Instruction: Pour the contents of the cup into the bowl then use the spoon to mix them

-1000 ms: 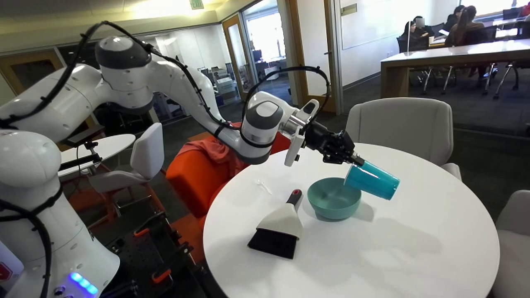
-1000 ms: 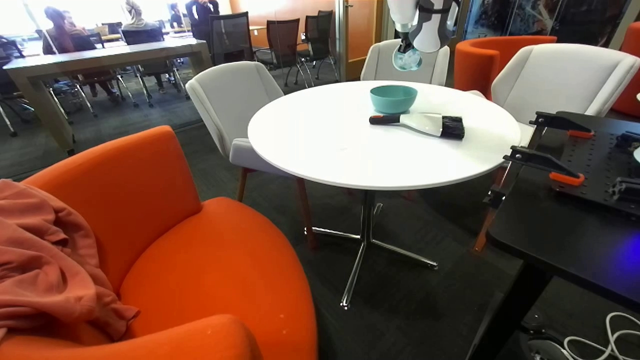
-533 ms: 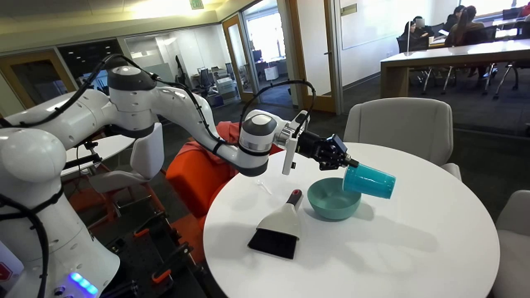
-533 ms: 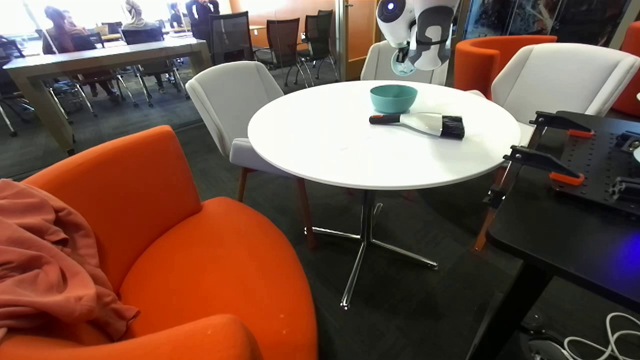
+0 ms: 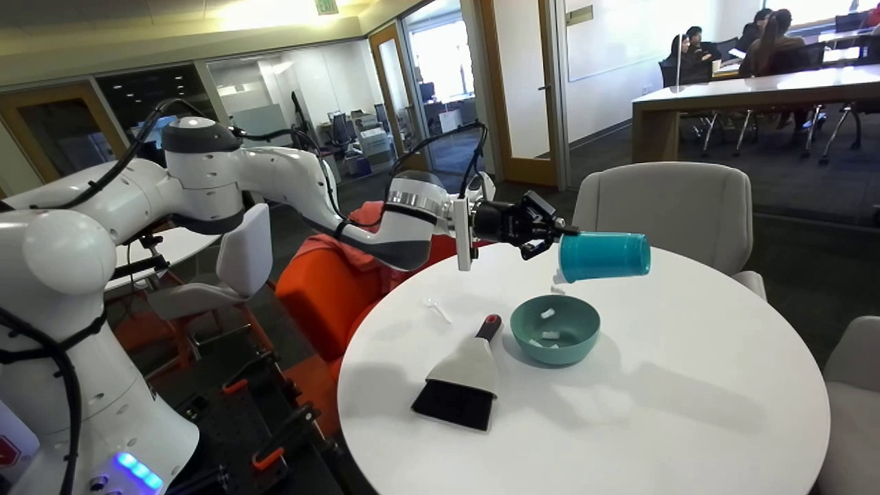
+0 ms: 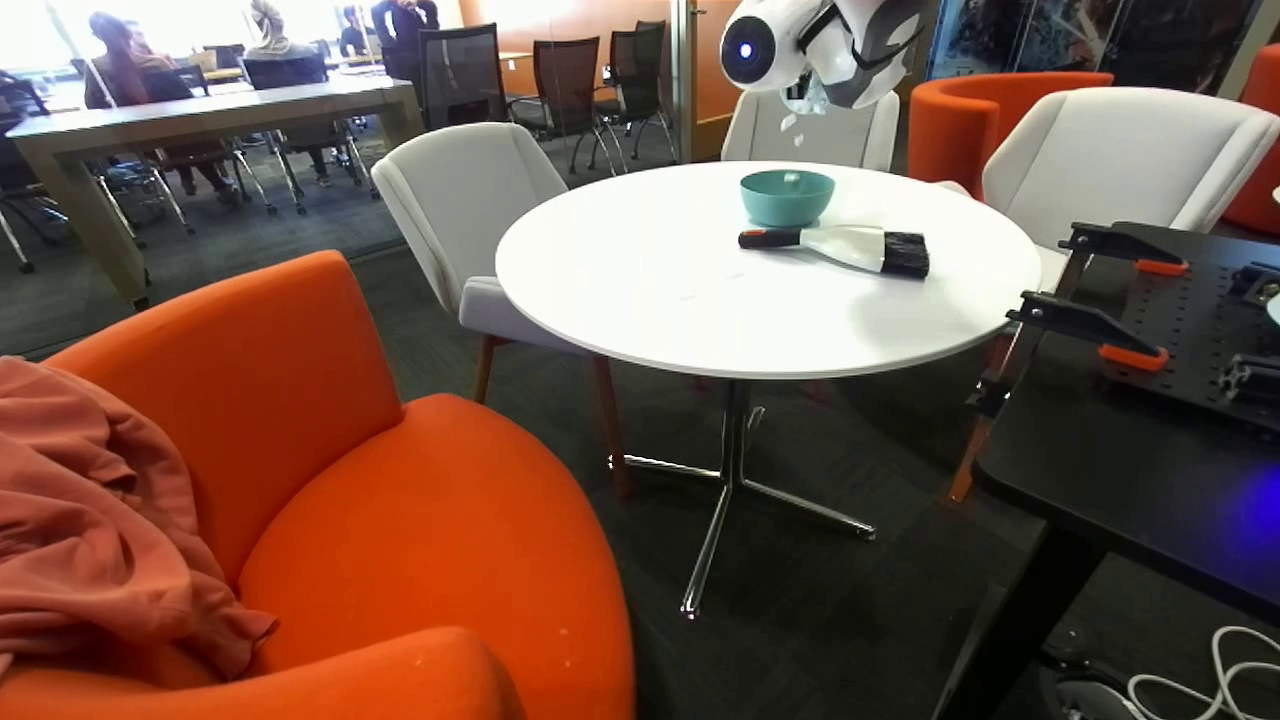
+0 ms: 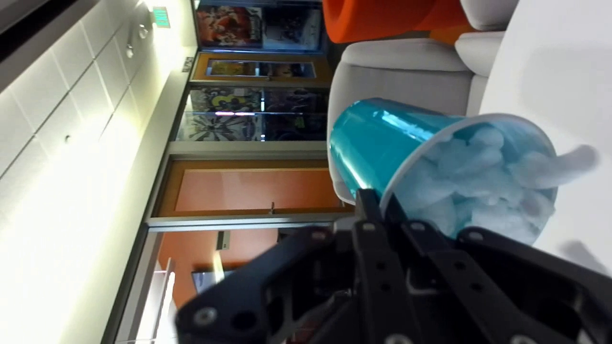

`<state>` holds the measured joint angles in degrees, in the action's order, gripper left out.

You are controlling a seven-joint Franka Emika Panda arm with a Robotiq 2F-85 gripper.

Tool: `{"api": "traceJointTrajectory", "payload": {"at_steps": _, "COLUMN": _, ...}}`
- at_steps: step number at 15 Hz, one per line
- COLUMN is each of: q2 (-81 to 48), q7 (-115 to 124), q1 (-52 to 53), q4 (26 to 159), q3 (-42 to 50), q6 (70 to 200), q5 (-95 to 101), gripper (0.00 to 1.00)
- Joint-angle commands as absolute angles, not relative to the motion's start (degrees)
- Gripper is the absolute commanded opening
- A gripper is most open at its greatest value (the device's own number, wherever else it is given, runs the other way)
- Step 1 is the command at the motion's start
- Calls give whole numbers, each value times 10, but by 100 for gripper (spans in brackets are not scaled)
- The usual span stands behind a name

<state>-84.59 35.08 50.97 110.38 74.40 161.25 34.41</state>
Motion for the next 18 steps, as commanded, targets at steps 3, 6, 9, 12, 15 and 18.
{"api": "traceJointTrajectory", "payload": {"at_steps": 3, "q2": -846, "q7": 432, "q1": 505, "q4": 1068, "q3": 714, "q6": 1512, "q5": 469, "gripper": 1}}
{"api": "traceJointTrajectory", "payload": {"at_steps": 6, "q2": -846, "q7": 447, "q1": 493, "q4": 1052, "q3": 693, "q6": 1479, "q5": 498, "gripper": 1}}
{"api": "traceJointTrajectory", "payload": {"at_steps": 9, "q2": -847, "q7": 448, "q1": 484, "q4": 1035, "q3": 675, "q6": 1435, "q5": 519, "gripper": 1}}
{"api": "traceJointTrajectory", "payload": {"at_steps": 12, "q2": -847, "q7": 443, "q1": 477, "q4": 1017, "q3": 660, "q6": 1381, "q5": 542, "gripper": 1}}
{"api": "traceJointTrajectory", "payload": {"at_steps": 15, "q2": -842, "q7": 443, "q1": 468, "q4": 998, "q3": 643, "q6": 1332, "q5": 573, "gripper": 1}}
{"api": "traceJointTrajectory", "payload": {"at_steps": 18, "q2": -835, "q7": 444, "q1": 456, "q4": 979, "q3": 622, "q6": 1276, "q5": 617, "gripper": 1}}
